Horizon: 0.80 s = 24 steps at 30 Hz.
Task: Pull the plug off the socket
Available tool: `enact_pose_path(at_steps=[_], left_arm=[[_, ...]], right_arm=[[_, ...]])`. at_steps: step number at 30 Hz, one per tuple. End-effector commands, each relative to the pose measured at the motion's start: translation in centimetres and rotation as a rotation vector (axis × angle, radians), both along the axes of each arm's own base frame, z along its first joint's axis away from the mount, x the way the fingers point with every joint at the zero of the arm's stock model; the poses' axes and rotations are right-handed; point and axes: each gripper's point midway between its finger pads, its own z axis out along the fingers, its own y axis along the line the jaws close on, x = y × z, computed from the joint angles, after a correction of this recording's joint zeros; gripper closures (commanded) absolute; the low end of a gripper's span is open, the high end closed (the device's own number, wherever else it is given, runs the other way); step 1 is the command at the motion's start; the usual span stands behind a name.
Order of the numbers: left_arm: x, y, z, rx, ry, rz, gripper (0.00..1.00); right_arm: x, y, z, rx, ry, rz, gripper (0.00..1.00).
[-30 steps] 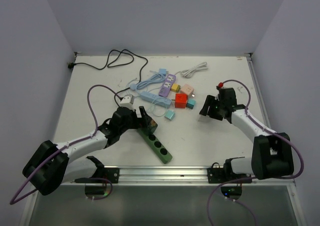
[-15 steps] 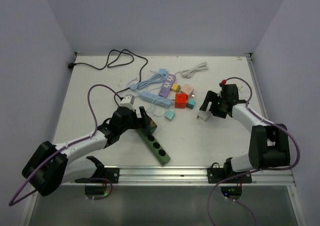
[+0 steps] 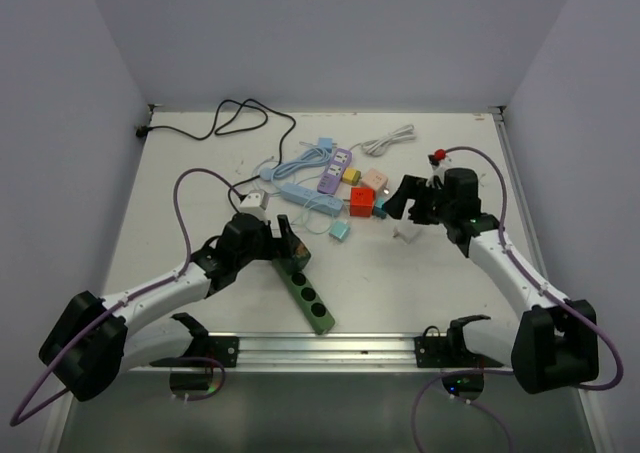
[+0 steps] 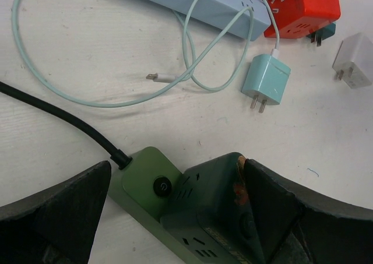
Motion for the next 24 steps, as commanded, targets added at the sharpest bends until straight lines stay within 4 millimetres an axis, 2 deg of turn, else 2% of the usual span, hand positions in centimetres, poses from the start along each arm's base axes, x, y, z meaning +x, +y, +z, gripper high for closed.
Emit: enact_pose_path(at_steps=[1,2,4,5,7,8,11,14,15,17,18,20,22,23,24], left_arm=[[-0.1,0.2,1.1,0.038,-0.016,-0.026,0.00],[0.1,0.1,1.7,0.030,-0.026,-0.027,0.00],[0.2,-0.2,2.3,0.015,-0.039,-0.031,0.01],[0.3,-0.2,3.0,0.003,-0.055,-0.028,0.01],[-0.1,0.0,2.9,0.016,-0.038,-0.029,0.00],[0.1,0.0,3.7,0.006,-0.053,-0.027,0.00],[0.1,0.2,5.0,0.000,-0.076,-0.020,0.00],[0.1,1.1,6.3,0.007,-0.107,0.011,0.00],[0.1,1.6,6.5,0.025,-0.112,0.027,0.00],[0.1,2.2,7.9,0.023,-0.145,0.048,0.00],[-0.1,2.9,7.9,0.041,-0.144,0.069,0.00],[-0.2,3.8,9.0,0.043,-0.167,0.100,0.00],[-0.6,5.0,9.4,0.056,-0.173,0.140,0.00],[-0.8,5.3,9.5,0.050,-0.173,0.157,0.00],[-1.1,5.7,9.5,0.054,-0.170,0.168,0.00]], right_arm=[[-1.7,4.3,1.6,-0.005,-0.091,0.189,0.12],[-2.9,6.3,1.6,-0.007,-0.096,0.254,0.11],[-3.8,7.7,1.8,-0.020,-0.122,0.290,0.11],[-5.2,9.3,1.5,-0.021,-0.123,0.340,0.10],[-5.7,10.3,1.9,-0.023,-0.159,0.344,0.09],[-6.7,11.3,1.7,-0.019,-0.162,0.376,0.08],[-7.9,13.2,2.0,-0.002,-0.185,0.406,0.08],[-8.3,14.3,1.6,-0.029,-0.186,0.416,0.08],[-9.0,15.3,1.4,-0.039,-0.183,0.443,0.08],[-9.4,16.6,1.1,-0.072,-0.189,0.462,0.08],[-9.6,17.1,1.1,-0.084,-0.193,0.469,0.08],[-10.2,19.2,2.2,-0.071,-0.233,0.512,0.08],[-9.6,19.9,1.6,-0.124,-0.241,0.480,0.08],[-9.9,21.0,2.4,-0.121,-0.257,0.496,0.08],[-9.6,21.5,1.7,-0.145,-0.249,0.489,0.08]])
